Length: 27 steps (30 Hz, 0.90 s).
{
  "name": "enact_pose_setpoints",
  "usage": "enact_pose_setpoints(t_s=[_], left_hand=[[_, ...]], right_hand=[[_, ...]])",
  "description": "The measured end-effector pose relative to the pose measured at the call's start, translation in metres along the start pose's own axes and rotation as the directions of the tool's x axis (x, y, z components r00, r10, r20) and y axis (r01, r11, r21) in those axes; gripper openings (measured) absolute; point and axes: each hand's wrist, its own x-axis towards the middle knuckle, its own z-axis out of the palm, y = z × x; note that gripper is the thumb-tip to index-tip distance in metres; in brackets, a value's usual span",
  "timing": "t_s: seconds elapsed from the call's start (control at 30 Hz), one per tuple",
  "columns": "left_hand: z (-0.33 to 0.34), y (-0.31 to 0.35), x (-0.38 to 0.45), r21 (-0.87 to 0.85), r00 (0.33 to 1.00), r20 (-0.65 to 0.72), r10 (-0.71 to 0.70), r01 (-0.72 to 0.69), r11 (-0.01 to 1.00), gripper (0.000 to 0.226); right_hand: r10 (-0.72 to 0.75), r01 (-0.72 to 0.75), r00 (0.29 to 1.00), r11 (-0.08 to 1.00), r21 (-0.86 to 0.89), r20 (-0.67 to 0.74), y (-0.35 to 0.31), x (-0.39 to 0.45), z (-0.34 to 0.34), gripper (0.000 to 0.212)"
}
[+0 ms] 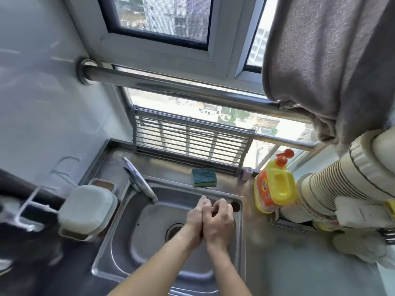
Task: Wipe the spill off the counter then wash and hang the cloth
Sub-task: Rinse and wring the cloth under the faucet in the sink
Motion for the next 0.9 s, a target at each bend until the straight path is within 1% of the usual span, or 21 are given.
enact_pose_setpoints(t_s=[0.07,0.17,0.23,0.3,0.33,0.4,0.43,0.47,0.5,0.53,0.57,0.6,0.63,0.67,0.7,0.73,0.77,0.8,0.83,0.87,0.9], left_hand=[[-0.015,-0.004,-0.001,0.025,0.999,-0.037,0.008,-0.007,1.000,0.038],[-0.039,-0.011,0.007,0.019,0.989,-0.120,0.086,-0.084,0.996,0.031],[-0.052,-0.014,0.009,0.045,0.983,-0.122,0.139,-0.135,0.990,0.027],[-0.060,-0.013,0.003,0.118,0.973,-0.119,0.197,-0.184,0.976,0.028],[-0.063,-0.011,0.000,0.131,0.967,-0.115,0.225,-0.210,0.969,0.028],[-0.070,-0.008,-0.008,0.113,0.964,-0.113,0.241,-0.229,0.967,0.018],[-0.074,-0.007,-0.012,0.088,0.972,-0.104,0.212,-0.203,0.975,0.017],[-0.077,-0.007,-0.015,0.068,0.983,-0.096,0.159,-0.153,0.986,0.022],[-0.081,-0.007,-0.016,0.053,0.993,-0.078,0.093,-0.089,0.995,0.032],[-0.083,-0.007,-0.015,0.033,0.998,-0.053,0.035,-0.034,0.999,0.044],[-0.085,-0.006,-0.015,-0.011,1.000,-0.014,-0.007,0.007,1.000,0.053],[-0.085,-0.004,-0.015,-0.085,1.000,0.019,-0.021,0.023,0.996,0.058],[-0.085,-0.002,-0.014,-0.165,0.999,0.042,-0.012,0.018,0.986,0.061],[-0.086,-0.002,-0.012,-0.231,0.999,0.041,0.002,0.007,0.973,0.062],[-0.087,-0.001,-0.012,-0.268,1.000,0.025,0.010,-0.003,0.963,0.062],[-0.089,-0.002,-0.012,-0.279,1.000,0.014,0.011,-0.007,0.960,0.063],[-0.092,-0.003,-0.012,-0.269,1.000,0.010,0.003,0.000,0.963,0.067],[-0.094,-0.005,-0.012,-0.252,1.000,0.022,-0.007,0.012,0.968,0.071],[-0.095,-0.006,-0.013,-0.245,0.999,0.035,-0.016,0.024,0.969,0.075],[-0.096,-0.007,-0.013,-0.241,0.999,0.041,-0.023,0.032,0.970,0.076],[-0.095,-0.008,-0.013,-0.230,0.998,0.048,-0.026,0.037,0.973,0.077]], right_hand=[[0.029,-0.029,0.999,1.000,0.010,0.031,0.001,-0.013,0.010,0.029],[0.173,-0.185,0.978,0.977,0.104,0.114,-0.002,-0.024,0.020,0.034],[0.232,-0.249,0.961,0.963,0.104,0.150,-0.005,-0.027,0.026,0.035],[0.301,-0.324,0.934,0.940,0.104,0.192,-0.005,-0.027,0.034,0.036],[0.362,-0.394,0.907,0.909,0.134,0.215,-0.004,-0.025,0.038,0.038],[0.482,-0.533,0.843,0.809,0.247,0.240,-0.002,-0.019,0.042,0.037],[0.519,-0.576,0.817,0.759,0.305,0.251,-0.001,-0.016,0.042,0.030],[0.541,-0.601,0.799,0.719,0.349,0.261,-0.002,-0.016,0.041,0.022],[0.534,-0.597,0.802,0.706,0.381,0.267,-0.003,-0.017,0.040,0.015],[0.498,-0.571,0.821,0.727,0.382,0.279,-0.005,-0.021,0.039,0.012],[0.430,-0.516,0.854,0.775,0.364,0.294,-0.006,-0.026,0.038,0.013],[0.340,-0.447,0.880,0.828,0.338,0.332,-0.010,-0.034,0.036,0.018],[0.242,-0.373,0.889,0.875,0.308,0.390,-0.012,-0.043,0.036,0.024],[0.149,-0.297,0.880,0.913,0.280,0.450,-0.015,-0.052,0.037,0.028],[0.076,-0.219,0.875,0.943,0.252,0.479,-0.015,-0.060,0.041,0.031],[0.030,-0.137,0.886,0.970,0.201,0.463,-0.012,-0.064,0.045,0.034],[-0.005,-0.066,0.911,0.985,0.157,0.411,-0.010,-0.068,0.049,0.035],[-0.019,-0.023,0.938,0.993,0.115,0.347,-0.007,-0.070,0.053,0.030],[-0.027,0.000,0.957,0.996,0.092,0.289,-0.004,-0.069,0.057,0.022],[-0.020,0.003,0.968,0.998,0.070,0.249,-0.003,-0.069,0.060,0.011],[-0.012,0.002,0.975,0.999,0.046,0.223,-0.001,-0.068,0.062,0.006]])
